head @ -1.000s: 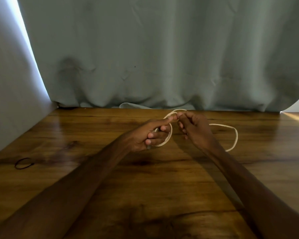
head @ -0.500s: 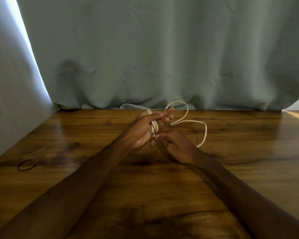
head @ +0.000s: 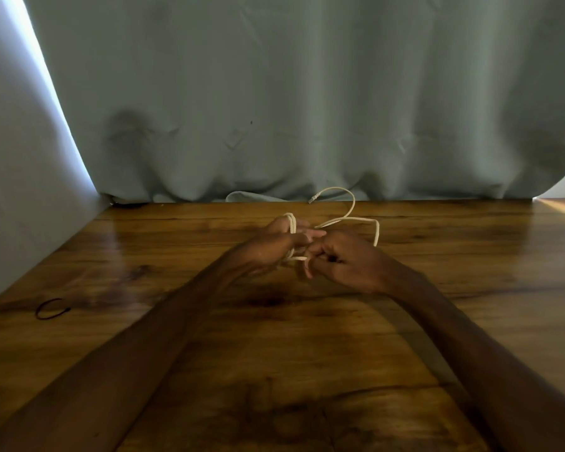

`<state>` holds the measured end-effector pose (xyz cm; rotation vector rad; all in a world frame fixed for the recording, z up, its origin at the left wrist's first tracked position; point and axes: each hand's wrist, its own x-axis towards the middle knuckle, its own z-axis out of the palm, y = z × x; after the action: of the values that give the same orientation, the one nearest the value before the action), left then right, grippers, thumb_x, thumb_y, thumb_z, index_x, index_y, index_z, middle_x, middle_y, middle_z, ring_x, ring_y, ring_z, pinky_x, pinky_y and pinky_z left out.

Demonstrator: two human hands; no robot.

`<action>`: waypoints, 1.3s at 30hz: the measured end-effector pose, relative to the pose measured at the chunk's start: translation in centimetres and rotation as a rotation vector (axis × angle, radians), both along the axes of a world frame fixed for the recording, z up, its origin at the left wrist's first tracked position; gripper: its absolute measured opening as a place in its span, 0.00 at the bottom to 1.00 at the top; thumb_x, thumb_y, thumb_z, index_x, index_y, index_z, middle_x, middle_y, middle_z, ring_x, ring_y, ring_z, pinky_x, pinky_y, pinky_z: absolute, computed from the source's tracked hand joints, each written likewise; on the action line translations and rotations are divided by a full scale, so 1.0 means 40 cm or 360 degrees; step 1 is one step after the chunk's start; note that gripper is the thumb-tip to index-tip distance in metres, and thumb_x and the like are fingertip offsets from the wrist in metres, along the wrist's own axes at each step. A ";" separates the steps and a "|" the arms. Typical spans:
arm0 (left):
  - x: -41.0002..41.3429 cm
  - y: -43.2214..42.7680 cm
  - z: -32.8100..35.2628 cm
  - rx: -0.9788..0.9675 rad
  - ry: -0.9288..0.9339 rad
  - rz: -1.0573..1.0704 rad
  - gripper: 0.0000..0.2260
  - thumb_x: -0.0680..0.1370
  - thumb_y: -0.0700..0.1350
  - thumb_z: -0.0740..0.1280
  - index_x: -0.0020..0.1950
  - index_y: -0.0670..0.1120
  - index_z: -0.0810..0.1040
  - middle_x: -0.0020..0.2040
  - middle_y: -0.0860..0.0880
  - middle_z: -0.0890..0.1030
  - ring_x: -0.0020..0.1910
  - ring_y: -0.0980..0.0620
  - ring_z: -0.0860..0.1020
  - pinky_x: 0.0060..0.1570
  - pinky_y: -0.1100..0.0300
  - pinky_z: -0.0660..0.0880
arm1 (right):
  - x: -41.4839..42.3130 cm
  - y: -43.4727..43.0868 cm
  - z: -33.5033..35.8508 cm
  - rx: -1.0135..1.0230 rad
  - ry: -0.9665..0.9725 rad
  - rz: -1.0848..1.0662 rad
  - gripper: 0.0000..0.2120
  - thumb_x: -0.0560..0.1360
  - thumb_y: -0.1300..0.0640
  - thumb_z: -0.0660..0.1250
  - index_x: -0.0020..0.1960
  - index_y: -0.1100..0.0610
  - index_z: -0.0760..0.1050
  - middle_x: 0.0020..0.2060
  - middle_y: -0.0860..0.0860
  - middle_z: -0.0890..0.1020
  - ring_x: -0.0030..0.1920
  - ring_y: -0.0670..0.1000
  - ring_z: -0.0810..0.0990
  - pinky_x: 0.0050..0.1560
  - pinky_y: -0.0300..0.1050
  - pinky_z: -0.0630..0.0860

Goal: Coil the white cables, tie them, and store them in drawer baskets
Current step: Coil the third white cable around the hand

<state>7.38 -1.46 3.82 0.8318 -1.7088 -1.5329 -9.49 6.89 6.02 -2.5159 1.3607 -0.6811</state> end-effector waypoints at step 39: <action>0.001 0.007 0.041 0.0145 0.0875 0.0341 0.11 0.84 0.33 0.60 0.65 0.30 0.70 0.68 0.31 0.76 0.66 0.40 0.79 0.61 0.61 0.79 | 0.023 0.006 -0.017 -0.0068 -0.0236 0.0148 0.20 0.83 0.55 0.65 0.32 0.54 0.75 0.24 0.49 0.78 0.23 0.48 0.75 0.29 0.44 0.70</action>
<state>7.43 -1.18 5.46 0.5459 -1.1234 -1.5212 -8.56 7.14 5.32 -2.4867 1.1837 -0.8669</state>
